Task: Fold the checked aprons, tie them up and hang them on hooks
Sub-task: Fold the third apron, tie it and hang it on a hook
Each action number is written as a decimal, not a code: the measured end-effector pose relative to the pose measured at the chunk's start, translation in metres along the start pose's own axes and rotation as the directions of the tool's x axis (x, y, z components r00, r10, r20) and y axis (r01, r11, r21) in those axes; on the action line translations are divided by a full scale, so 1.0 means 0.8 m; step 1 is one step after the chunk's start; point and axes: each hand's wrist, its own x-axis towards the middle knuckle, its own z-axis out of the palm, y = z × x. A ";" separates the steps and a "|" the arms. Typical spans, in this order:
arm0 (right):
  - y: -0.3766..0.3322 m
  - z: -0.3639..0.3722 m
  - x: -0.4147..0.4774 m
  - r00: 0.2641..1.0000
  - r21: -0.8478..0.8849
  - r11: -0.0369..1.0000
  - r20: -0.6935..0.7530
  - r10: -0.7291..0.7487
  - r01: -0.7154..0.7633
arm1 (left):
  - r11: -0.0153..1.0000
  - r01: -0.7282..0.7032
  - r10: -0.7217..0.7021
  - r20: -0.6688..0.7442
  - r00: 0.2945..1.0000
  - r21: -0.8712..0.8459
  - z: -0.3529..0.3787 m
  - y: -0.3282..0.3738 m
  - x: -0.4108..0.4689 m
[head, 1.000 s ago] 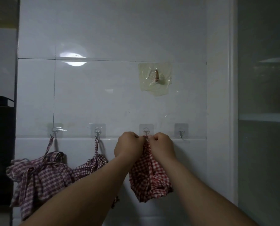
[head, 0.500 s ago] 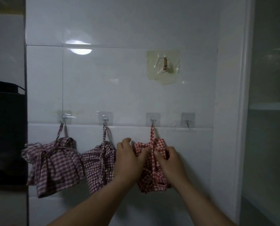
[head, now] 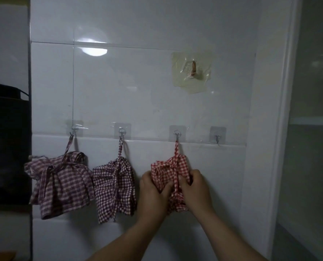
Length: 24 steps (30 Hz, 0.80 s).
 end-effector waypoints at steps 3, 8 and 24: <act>0.010 0.003 -0.005 1.000 -0.023 1.000 0.025 0.004 -0.003 | 0.973 0.227 -0.222 0.118 0.968 -0.032 0.009 -0.012 -0.004; 0.010 0.004 -0.011 1.000 -0.020 1.000 -0.011 -0.016 0.015 | 0.975 0.218 -0.213 0.091 0.973 -0.050 0.009 -0.013 -0.001; 0.013 0.004 -0.046 0.912 -0.386 0.868 -0.136 -0.387 0.311 | 0.972 0.073 -0.062 0.053 0.997 -0.224 0.003 -0.007 -0.009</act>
